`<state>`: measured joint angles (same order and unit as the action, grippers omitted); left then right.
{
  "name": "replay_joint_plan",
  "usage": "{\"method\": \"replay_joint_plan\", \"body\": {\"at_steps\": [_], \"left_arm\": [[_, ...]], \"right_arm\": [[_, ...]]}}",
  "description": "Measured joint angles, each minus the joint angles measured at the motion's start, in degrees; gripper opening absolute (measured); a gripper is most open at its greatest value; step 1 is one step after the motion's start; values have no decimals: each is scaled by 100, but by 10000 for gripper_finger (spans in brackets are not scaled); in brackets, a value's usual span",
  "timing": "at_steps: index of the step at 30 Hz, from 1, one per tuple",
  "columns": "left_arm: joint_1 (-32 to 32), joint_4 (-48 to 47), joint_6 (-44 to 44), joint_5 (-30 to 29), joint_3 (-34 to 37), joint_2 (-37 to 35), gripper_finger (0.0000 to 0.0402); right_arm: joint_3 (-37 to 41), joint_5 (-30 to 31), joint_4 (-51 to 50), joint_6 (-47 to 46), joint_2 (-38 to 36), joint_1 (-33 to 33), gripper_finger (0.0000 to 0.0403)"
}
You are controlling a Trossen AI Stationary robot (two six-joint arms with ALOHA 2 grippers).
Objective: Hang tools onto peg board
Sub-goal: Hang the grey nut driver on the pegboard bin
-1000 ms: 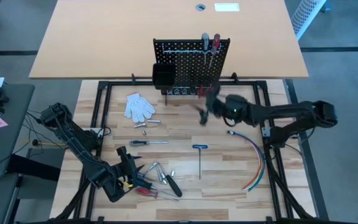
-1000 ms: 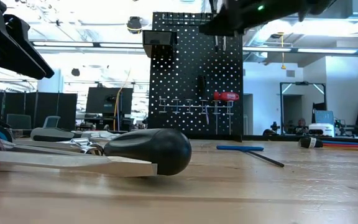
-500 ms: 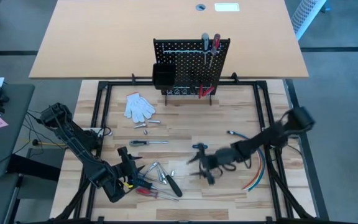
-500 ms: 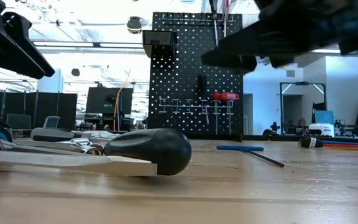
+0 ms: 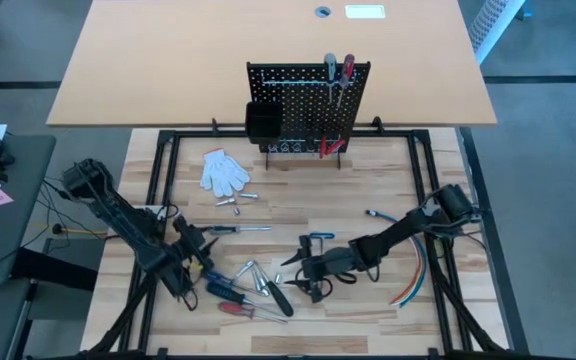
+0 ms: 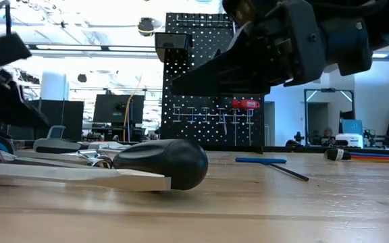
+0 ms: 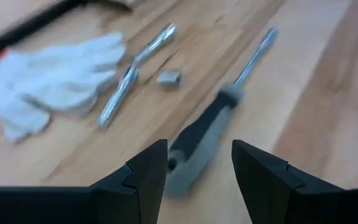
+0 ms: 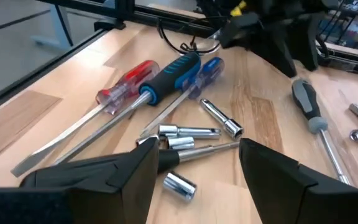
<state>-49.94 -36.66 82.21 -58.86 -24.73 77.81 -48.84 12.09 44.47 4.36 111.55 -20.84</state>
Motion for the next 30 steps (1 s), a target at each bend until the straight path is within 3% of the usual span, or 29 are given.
{"method": "replay_joint_plan", "body": {"at_steps": [4,10,17,22,30], "left_arm": [[130,17,10,337,481,-717,175],[136,169,-695,692,962,-2057,175],[280,394,-1343,1614,1434,-3308,180],[424,462,-1802,1977,1460,-3648,198],[735,438,-2320,1685,1467,-3570,200]], "right_arm": [[-33,-7,-64,0,0,4,234],[-33,-23,-83,-19,0,4,234],[-33,-25,-83,-129,0,36,234],[-33,-25,-74,-142,0,78,234],[-33,-27,-72,-149,0,72,234]]}}
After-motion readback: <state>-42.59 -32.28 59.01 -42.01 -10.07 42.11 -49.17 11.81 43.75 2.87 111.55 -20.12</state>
